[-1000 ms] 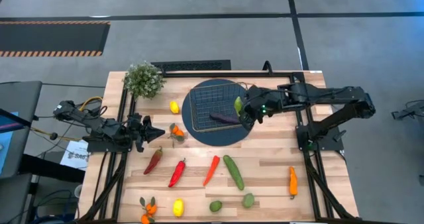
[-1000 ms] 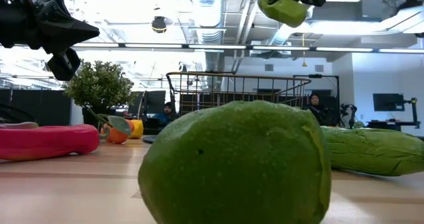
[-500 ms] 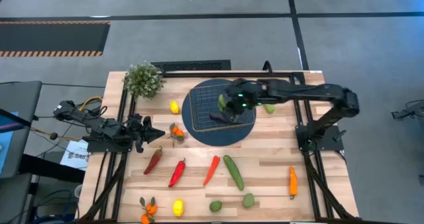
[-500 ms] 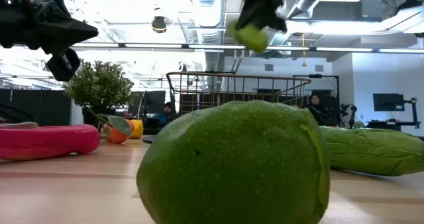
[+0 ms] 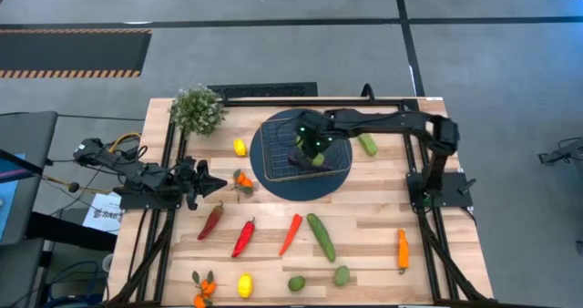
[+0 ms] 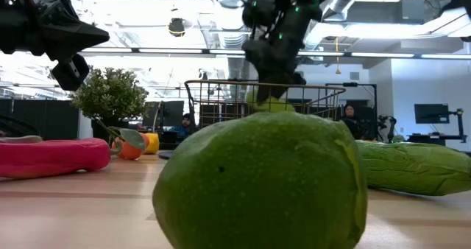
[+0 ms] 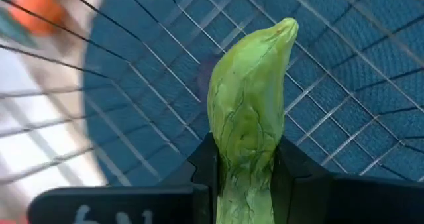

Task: Build produce basket
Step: Put the middle cucumber into the basket

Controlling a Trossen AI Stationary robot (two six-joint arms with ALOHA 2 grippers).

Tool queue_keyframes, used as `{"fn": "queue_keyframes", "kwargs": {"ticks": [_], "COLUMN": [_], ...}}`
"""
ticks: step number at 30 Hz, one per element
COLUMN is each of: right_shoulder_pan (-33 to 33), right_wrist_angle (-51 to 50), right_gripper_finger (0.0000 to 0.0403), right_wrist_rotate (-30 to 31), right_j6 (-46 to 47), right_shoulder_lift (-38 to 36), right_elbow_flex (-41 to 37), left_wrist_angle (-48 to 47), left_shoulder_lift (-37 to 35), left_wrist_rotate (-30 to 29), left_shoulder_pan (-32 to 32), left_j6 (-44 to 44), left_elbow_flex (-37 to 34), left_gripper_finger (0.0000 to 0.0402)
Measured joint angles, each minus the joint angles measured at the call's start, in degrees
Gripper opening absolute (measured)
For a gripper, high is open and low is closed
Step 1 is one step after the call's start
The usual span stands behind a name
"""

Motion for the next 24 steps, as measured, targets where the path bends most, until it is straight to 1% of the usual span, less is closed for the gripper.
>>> {"fn": "queue_keyframes", "kwargs": {"ticks": [6,10,13,19,24], "right_shoulder_pan": [-0.57,-0.53,-0.51,-0.53,-0.37], "right_wrist_angle": [-2.65,-3.49,-3.55,-3.5,-3.63], "right_gripper_finger": [0.0082,0.0082,0.0082,0.0082,0.0119], "right_wrist_rotate": [0.44,0.6,1.9,1.93,1.93], "right_j6": [-6.55,-9.61,-11.01,-11.1,-10.16], "right_shoulder_lift": [2.98,3.25,3.25,3.25,3.25], "right_elbow_flex": [0.0,-0.02,-0.02,-0.01,-0.02], "left_wrist_angle": [-0.04,-0.04,-0.04,-0.07,-0.99], "left_shoulder_lift": [0.0,0.0,0.0,0.0,0.0], "left_wrist_rotate": [0.37,0.37,0.37,0.35,0.39], "left_shoulder_pan": [0.0,0.0,0.0,0.0,0.0], "left_j6": [0.19,0.2,0.2,0.2,-0.01], "left_elbow_flex": [0.0,0.0,0.0,0.0,0.0], "left_gripper_finger": [0.0,0.0,0.0,0.0,0.0]}}
